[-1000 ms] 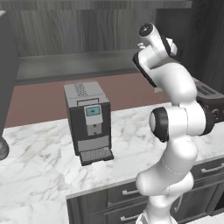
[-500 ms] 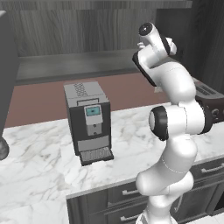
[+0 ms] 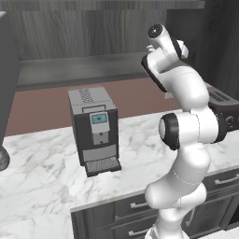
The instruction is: Get the candle and the beer from the cabinet and move them to the dining counter.
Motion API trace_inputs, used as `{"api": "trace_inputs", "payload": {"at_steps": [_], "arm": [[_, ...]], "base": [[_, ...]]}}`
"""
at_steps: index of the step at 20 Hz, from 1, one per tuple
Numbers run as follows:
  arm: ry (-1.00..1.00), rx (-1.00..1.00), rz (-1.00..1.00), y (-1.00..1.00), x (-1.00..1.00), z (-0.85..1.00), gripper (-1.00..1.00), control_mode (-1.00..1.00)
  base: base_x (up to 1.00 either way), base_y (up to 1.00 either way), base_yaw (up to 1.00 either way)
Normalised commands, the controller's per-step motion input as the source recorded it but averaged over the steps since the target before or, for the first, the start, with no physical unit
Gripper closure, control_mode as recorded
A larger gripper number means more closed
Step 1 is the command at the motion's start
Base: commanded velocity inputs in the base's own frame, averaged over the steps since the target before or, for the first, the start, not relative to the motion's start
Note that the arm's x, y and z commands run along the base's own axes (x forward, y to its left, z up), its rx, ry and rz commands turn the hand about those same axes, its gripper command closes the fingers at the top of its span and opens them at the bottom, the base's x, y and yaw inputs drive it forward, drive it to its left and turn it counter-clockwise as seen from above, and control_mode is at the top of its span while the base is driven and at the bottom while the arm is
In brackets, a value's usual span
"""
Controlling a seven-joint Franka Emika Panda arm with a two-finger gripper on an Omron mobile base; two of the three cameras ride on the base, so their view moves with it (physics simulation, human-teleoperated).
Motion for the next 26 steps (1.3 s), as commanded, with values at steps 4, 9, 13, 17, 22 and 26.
{"api": "trace_inputs", "payload": {"at_steps": [4, 9, 13, 17, 22, 26], "arm": [[0.0, 0.0, 0.0, 0.0, 0.0, 0.0, 1.0, -1.0], [0.0, 0.0, 0.0, 0.0, -0.07, 0.0, 1.0, -1.0], [0.0, 0.0, 0.0, 0.16, -0.17, 0.0, 1.0, -1.0], [0.0, 0.0, 0.0, 0.31, -0.28, 0.0, 1.0, -1.0], [0.0, 0.0, -0.06, 0.57, -0.42, 0.0, 1.0, -1.0], [0.0, 0.0, -0.1, 0.69, -0.51, 0.0, 1.0, -1.0]], "base": [[0.0, 0.0, 0.0], [0.0, 0.0, 0.0], [0.0, 0.0, 0.0], [0.0, 0.0, 0.0], [0.0, 0.0, 0.0], [0.0, 0.0, 0.0]]}}
